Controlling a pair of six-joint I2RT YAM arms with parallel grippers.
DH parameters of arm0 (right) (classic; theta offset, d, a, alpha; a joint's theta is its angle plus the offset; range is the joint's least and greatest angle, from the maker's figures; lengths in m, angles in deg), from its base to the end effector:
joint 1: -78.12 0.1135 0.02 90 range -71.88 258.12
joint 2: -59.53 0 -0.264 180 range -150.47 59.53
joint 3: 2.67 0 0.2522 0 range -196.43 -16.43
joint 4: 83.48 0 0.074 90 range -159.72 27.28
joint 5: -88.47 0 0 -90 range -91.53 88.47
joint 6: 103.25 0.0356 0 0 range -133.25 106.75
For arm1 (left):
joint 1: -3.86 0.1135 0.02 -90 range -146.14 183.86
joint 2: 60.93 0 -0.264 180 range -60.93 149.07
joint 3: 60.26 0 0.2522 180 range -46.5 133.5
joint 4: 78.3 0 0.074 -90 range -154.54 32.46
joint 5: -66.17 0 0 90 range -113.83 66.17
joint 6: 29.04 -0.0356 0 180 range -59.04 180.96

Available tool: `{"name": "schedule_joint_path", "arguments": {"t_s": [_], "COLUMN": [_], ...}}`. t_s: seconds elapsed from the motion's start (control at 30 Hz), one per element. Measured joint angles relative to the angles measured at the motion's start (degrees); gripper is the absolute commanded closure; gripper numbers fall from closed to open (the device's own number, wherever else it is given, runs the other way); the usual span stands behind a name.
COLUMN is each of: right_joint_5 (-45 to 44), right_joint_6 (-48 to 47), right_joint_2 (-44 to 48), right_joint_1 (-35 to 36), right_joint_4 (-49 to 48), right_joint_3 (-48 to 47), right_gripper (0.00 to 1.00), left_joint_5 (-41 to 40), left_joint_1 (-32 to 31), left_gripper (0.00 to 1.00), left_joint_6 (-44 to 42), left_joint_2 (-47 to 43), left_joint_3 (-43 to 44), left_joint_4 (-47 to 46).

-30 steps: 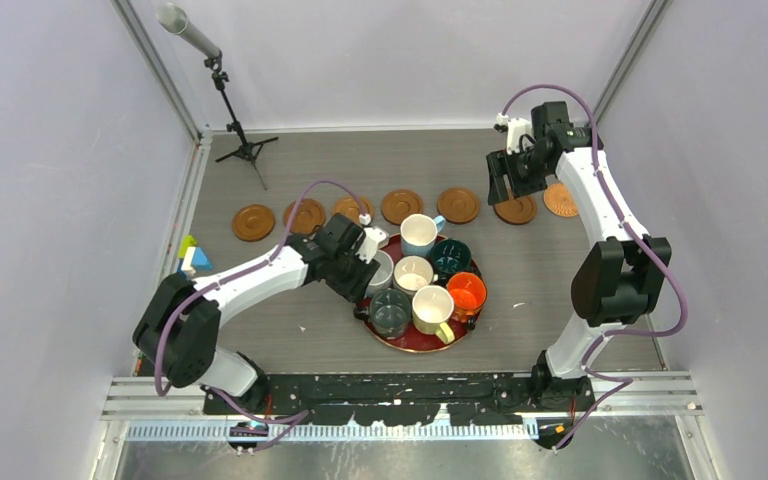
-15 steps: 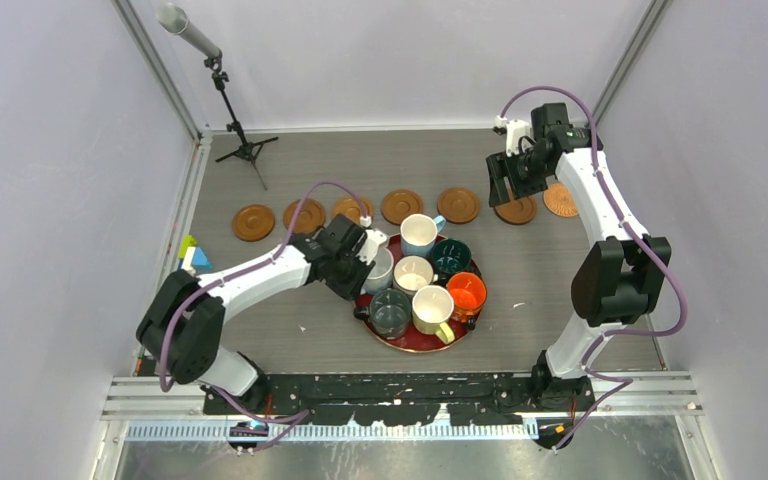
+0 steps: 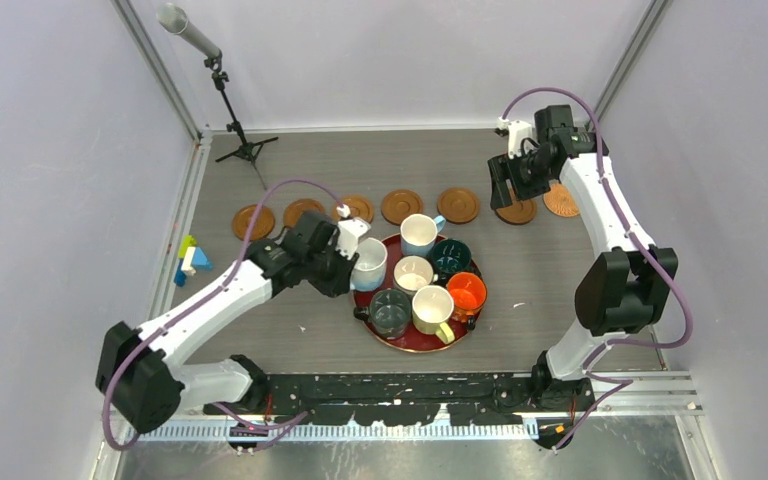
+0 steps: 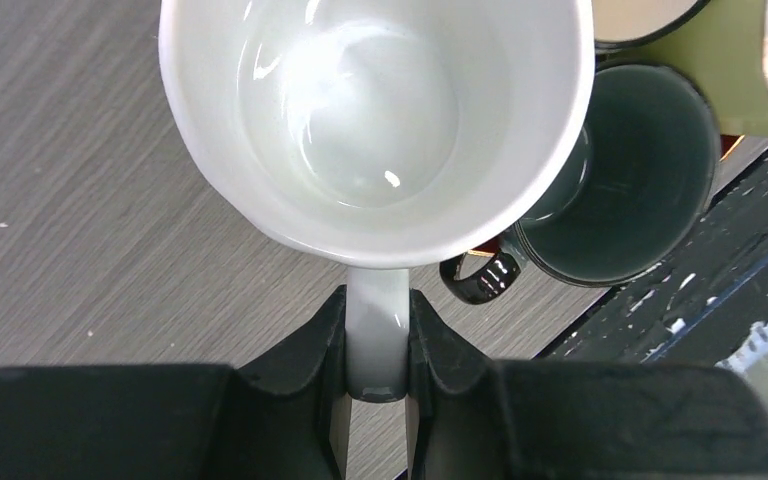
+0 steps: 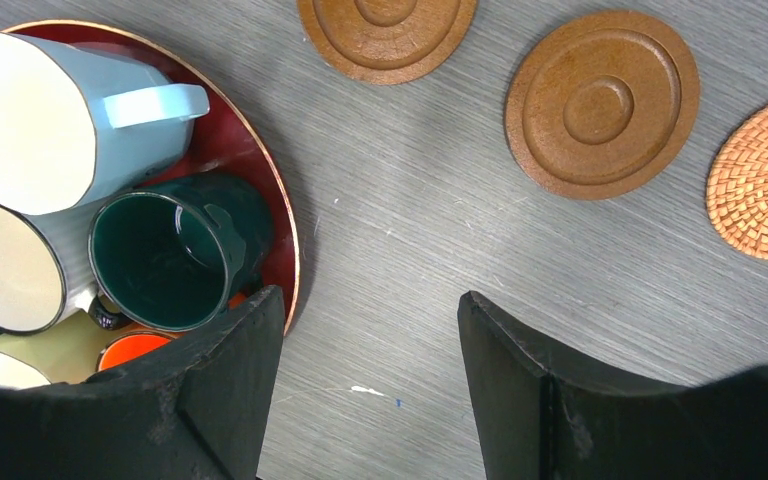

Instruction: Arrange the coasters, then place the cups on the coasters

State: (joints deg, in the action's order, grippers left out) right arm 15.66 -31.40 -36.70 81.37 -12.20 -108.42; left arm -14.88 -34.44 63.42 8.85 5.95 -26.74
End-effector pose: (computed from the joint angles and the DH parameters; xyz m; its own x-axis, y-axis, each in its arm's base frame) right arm 0.3473 0.0303 0.3225 -0.7754 -0.3421 -0.5307 -0.4581 0.8832 0.1000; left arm 0.1872 -0.1549 0.2560 -0.6726 0.4771 -0.5657 0.6538 0.7413 -0.1521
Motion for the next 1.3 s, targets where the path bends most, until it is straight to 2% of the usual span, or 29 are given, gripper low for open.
{"name": "schedule_joint_path", "arguments": {"t_s": [0.13,0.47,0.9,1.1,1.3], "right_joint_5": [0.4,1.6,3.3,3.5,3.5], "right_joint_6": [0.0,0.0,1.4,2.1,2.6], "right_joint_2": [0.6,0.7,0.7,0.6,0.4], "right_joint_1": [0.0,0.0,0.0,0.0,0.0], "right_joint_4": [0.0,0.1,0.0,0.0,0.0], "right_joint_3": [0.1,0.0,-1.4,-1.4,-1.4], "right_gripper": [0.31,0.29,0.26,0.26,0.26], "left_joint_5": [2.2,1.3,5.6,9.4,13.4], "left_joint_1": [4.6,26.5,49.2,55.3,57.3], "left_gripper": [1.0,1.0,1.0,1.0,1.0], "left_joint_6": [0.1,-3.3,-12.0,-15.6,-19.5], "left_joint_2": [-3.0,-4.9,-0.9,3.3,9.2], "left_joint_3": [2.2,4.4,5.2,4.5,4.0], "left_joint_4": [1.4,-1.0,-9.0,-16.2,-22.0]}}
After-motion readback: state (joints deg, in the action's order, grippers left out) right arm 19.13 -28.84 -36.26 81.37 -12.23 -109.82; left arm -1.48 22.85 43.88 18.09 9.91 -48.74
